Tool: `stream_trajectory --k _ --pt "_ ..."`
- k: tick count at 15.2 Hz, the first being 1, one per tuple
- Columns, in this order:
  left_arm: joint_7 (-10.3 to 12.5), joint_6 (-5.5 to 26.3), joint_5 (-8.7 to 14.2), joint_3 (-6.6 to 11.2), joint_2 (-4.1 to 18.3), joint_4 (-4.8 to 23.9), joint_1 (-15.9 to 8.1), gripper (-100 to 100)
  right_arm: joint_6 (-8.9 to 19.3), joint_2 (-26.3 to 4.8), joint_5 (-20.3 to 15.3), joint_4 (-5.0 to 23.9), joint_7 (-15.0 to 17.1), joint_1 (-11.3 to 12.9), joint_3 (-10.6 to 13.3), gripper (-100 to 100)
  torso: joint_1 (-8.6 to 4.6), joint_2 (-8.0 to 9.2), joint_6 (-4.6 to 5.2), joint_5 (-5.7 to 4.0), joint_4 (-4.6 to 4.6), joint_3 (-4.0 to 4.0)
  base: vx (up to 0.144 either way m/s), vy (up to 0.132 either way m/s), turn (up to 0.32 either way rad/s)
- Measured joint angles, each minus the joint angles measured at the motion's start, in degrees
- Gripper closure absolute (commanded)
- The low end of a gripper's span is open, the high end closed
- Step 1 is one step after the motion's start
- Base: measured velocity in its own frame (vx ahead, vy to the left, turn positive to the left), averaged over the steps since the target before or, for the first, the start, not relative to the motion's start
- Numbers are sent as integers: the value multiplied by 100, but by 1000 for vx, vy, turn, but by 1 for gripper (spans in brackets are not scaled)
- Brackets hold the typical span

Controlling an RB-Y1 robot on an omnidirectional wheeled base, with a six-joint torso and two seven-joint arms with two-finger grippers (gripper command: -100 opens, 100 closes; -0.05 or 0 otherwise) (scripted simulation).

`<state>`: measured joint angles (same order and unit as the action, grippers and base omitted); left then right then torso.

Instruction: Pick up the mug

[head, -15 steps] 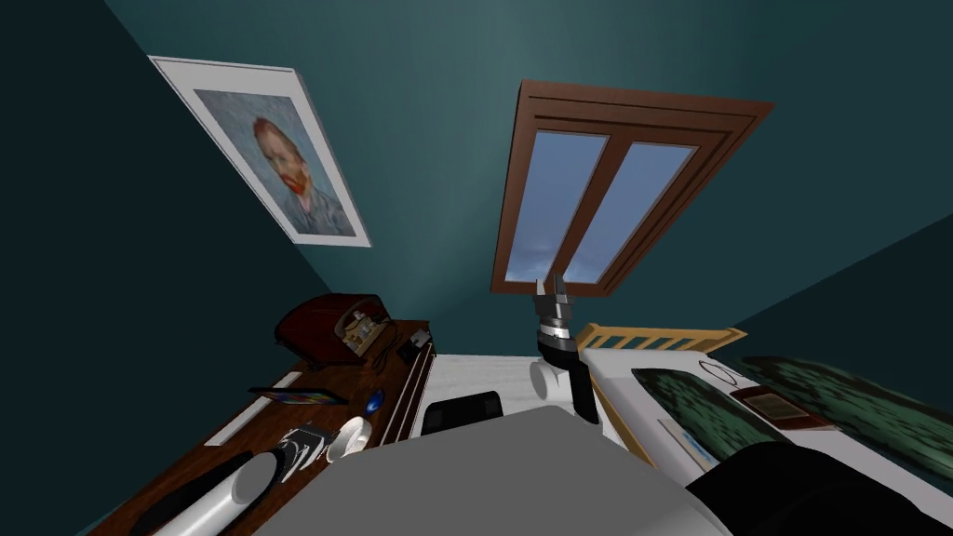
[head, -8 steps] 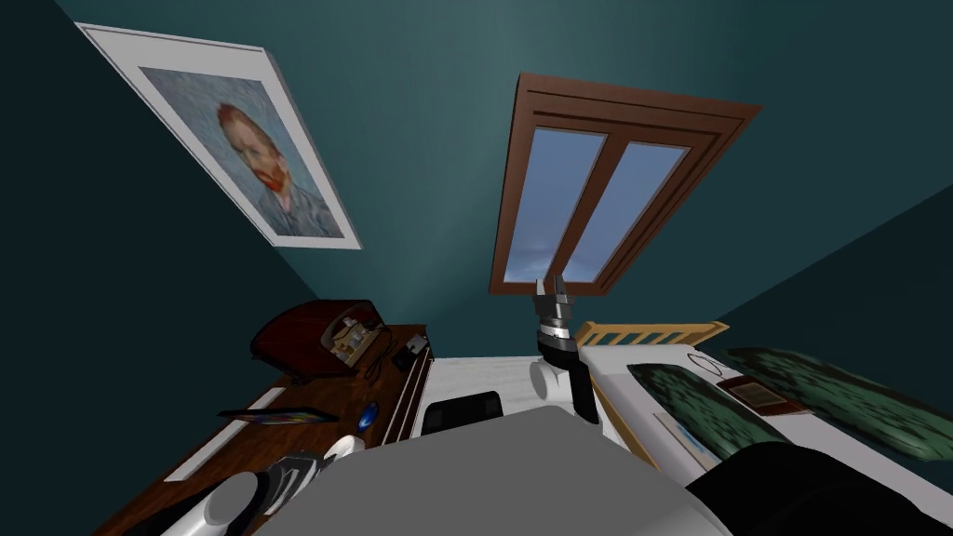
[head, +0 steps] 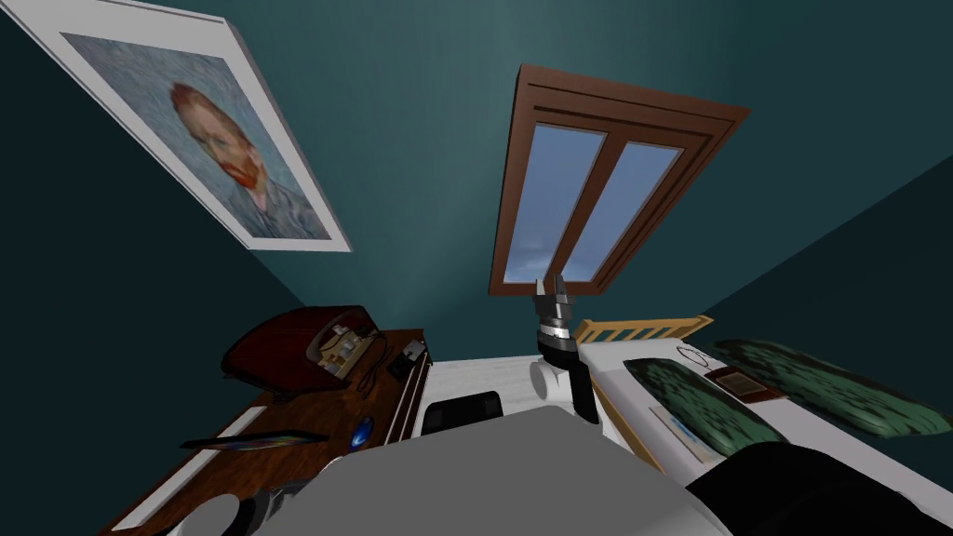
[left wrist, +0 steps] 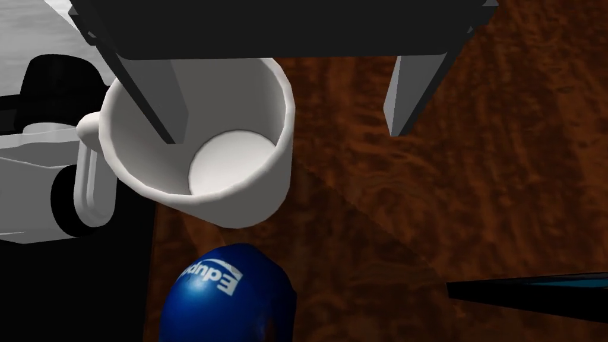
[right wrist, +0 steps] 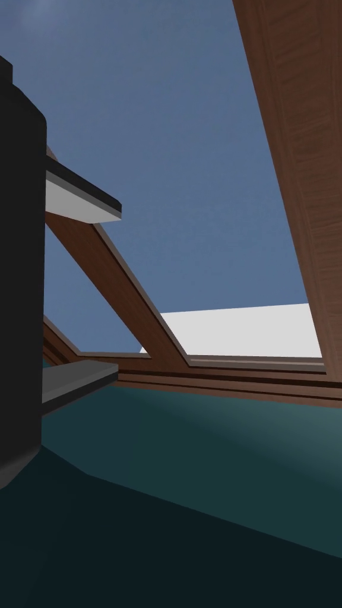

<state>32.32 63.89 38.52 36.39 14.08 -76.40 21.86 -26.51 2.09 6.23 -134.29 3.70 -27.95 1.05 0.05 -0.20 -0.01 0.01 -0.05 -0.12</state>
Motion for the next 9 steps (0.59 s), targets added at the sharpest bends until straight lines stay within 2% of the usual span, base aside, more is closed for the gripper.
stream_trajectory --k 2,7,8,9 --pt "17 93 48 42 3 63 5 -100 0 0 0 0 0 0 0 0 -4 6 0 -1 1 3 15 20 8" --pt "-74 -239 -56 -81 -125 399 -147 -100 0 0 0 0 0 0 0 0 0 14 0 0 3 8 8 32 24" --pt "-81 -269 -62 -87 -132 418 -155 100 0 0 0 0 0 0 0 0 -3 15 0 -1 3 9 2 7 -2" --pt "-82 -271 -61 -87 -131 417 -154 100 0 0 0 0 0 0 0 0 -7 17 0 -2 4 9 0 0 0"
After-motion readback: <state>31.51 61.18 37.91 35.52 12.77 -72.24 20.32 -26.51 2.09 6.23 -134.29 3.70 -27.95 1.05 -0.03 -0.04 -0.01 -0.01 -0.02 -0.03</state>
